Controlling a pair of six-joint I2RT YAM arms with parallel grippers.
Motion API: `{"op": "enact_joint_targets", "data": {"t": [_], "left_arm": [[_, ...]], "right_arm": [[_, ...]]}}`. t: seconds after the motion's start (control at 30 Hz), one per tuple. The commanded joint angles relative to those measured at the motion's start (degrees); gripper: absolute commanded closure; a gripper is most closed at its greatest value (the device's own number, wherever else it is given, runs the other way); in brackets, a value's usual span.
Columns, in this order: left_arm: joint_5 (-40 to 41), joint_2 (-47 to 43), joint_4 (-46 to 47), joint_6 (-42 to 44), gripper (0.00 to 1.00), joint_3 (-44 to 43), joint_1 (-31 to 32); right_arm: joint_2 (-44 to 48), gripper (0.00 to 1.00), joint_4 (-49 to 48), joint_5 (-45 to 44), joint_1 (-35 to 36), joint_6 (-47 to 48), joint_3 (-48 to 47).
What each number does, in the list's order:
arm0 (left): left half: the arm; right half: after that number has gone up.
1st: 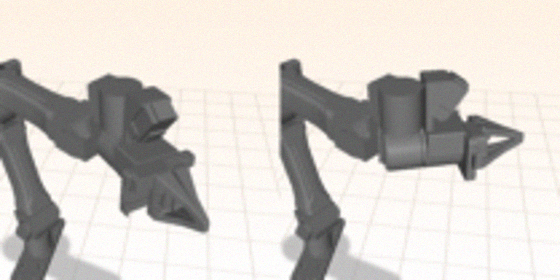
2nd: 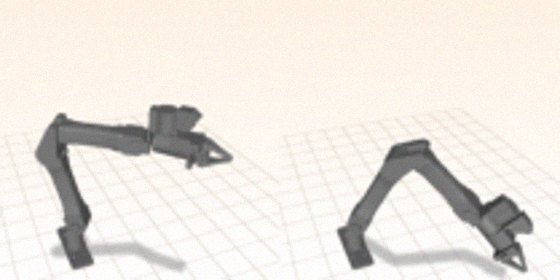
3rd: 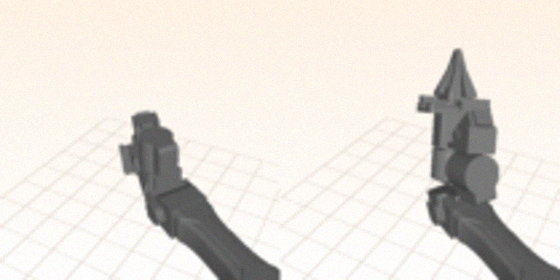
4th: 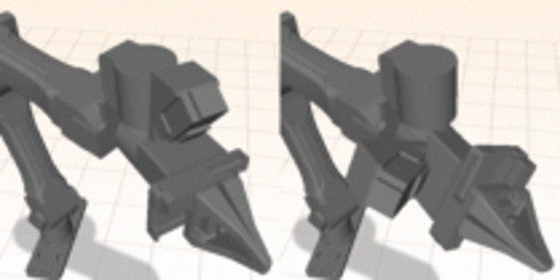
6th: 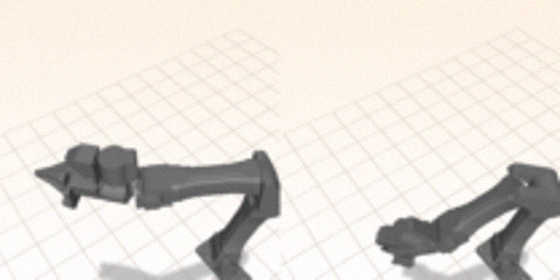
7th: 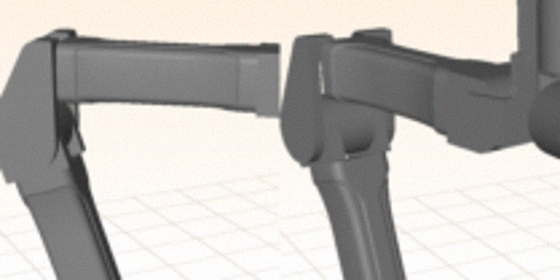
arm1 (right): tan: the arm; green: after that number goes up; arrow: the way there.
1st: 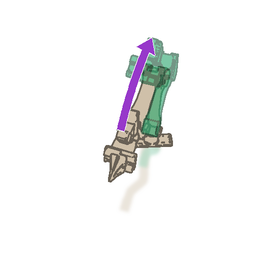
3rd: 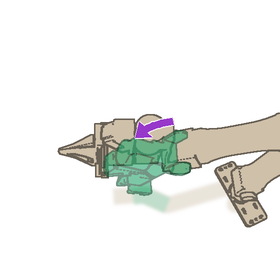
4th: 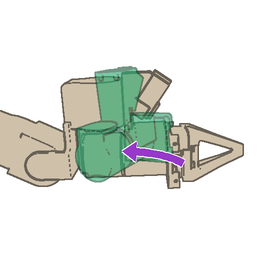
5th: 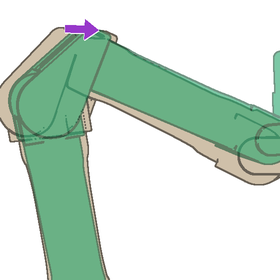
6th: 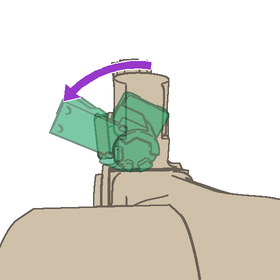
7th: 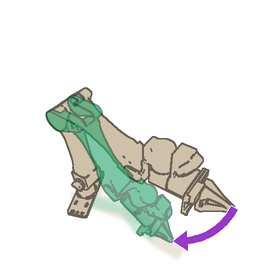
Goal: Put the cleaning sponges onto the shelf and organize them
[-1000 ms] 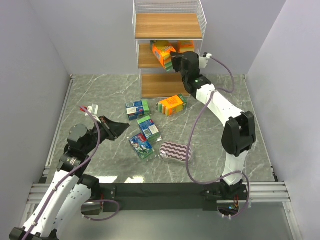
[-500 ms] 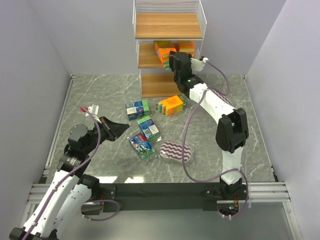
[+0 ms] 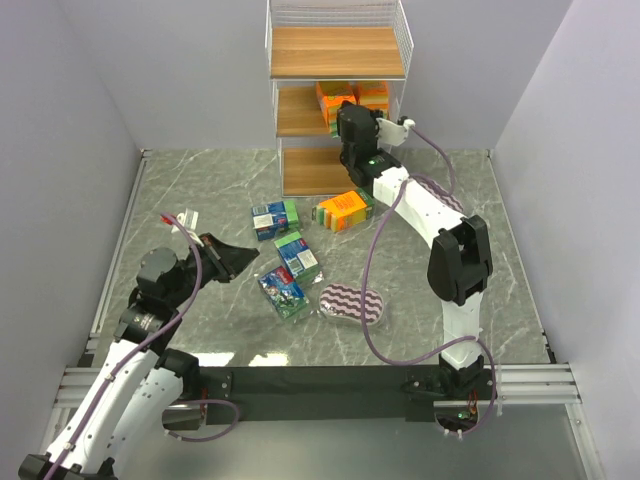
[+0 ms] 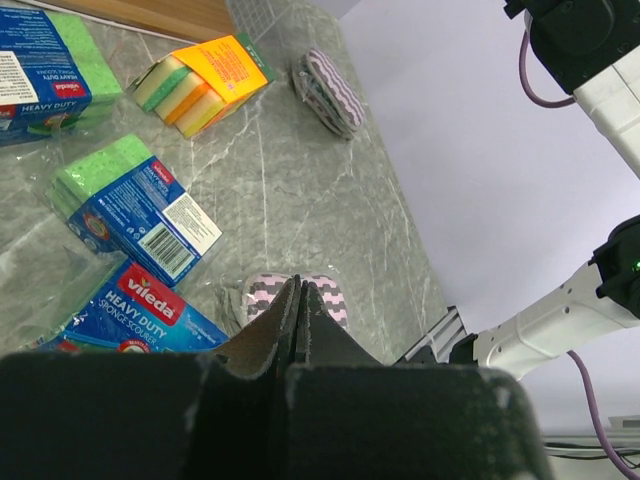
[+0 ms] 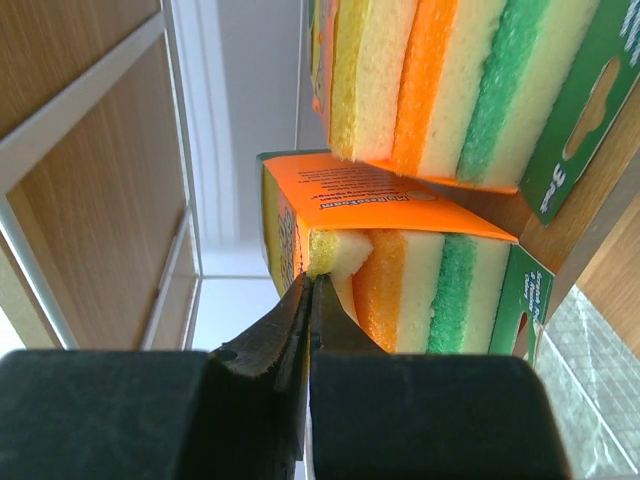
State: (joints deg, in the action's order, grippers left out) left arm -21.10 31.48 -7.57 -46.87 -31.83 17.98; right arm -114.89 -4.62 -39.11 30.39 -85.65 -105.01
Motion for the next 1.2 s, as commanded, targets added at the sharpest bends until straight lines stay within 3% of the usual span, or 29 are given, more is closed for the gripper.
{"op": "enact_joint_targets", "data": {"t": [0.0, 0.43, 0.73, 0.93, 1.0, 1.13, 1.17], "left_arm": [[0.01, 0.51, 1.68, -0.68, 0.99, -2.18, 0.13], [0.80, -0.20, -1.57, 0.47, 0.99, -4.02, 0.04], [0.89, -1.07, -1.92, 0.03, 0.99, -3.59, 0.13], [0.98, -1.16, -1.39, -0.24, 0.99, -3.15, 0.13], [0.80, -1.07, -1.13, -0.41, 0.99, -3.06, 0.04], [0.80, -0.99, -1.04, -0.50, 0.99, -3.06, 0.13], [0.89, -0.99, -1.13, -0.50, 0.99, -3.06, 0.13]], "right_arm": [[-0.07, 1.00, -0.39, -5.79, 0.37, -0.49, -2.91], [-4.20, 1.00, 2.42, -7.56, 0.46, -4.96, -7.40], [-5.08, 0.98, -2.67, -9.31, 1.07, -3.66, -5.64], [-3.76, 0.77, -7.67, -8.87, 1.34, -0.49, -3.63], [-2.62, 0.61, -9.61, -9.22, 1.60, 1.00, -2.22], [-1.13, 0.41, -10.84, -9.84, 1.60, 1.53, -0.90], [-0.25, 0.11, -11.63, -9.32, 1.69, 1.71, 0.76]]}}
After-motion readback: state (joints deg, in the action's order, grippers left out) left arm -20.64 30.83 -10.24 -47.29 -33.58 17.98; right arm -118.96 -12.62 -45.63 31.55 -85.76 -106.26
